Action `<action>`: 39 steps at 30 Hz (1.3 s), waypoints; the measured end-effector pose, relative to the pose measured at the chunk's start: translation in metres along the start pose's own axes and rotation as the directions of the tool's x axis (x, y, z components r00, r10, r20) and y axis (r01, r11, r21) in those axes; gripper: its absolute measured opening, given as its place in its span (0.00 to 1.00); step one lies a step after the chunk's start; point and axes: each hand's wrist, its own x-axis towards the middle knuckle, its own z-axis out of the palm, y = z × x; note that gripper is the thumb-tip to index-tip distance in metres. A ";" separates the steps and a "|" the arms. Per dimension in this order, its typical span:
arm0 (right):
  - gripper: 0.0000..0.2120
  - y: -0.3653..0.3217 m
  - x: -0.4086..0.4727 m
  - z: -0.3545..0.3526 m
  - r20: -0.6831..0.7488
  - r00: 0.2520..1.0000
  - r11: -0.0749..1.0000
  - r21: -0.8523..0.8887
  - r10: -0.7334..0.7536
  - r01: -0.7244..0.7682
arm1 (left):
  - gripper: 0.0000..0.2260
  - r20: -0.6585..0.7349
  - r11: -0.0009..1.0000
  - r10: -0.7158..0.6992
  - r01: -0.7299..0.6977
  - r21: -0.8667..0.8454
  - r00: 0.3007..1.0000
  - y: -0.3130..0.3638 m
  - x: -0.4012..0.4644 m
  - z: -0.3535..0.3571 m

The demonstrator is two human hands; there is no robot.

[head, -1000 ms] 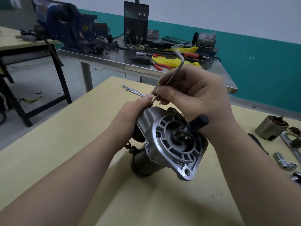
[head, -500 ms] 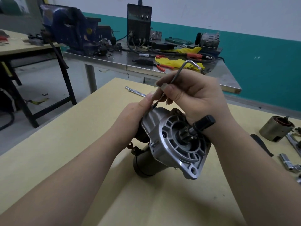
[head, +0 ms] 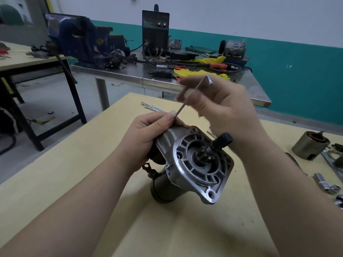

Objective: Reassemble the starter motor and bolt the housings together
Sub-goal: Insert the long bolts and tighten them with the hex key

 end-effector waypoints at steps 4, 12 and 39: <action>0.17 -0.011 0.002 -0.021 0.092 0.986 0.987 0.098 -0.140 0.131 | 0.20 -0.003 1.000 -0.017 0.017 0.008 1.000 0.002 0.000 0.002; 0.06 -0.018 0.004 -0.006 -0.086 0.996 0.971 0.237 0.021 0.000 | 0.25 -0.065 0.995 -0.010 0.016 0.101 0.998 0.007 -0.006 0.014; 0.04 0.014 -0.001 0.003 0.045 0.997 0.960 0.270 0.066 -0.076 | 0.22 -0.134 0.999 -0.018 0.025 0.047 0.991 0.006 -0.003 0.018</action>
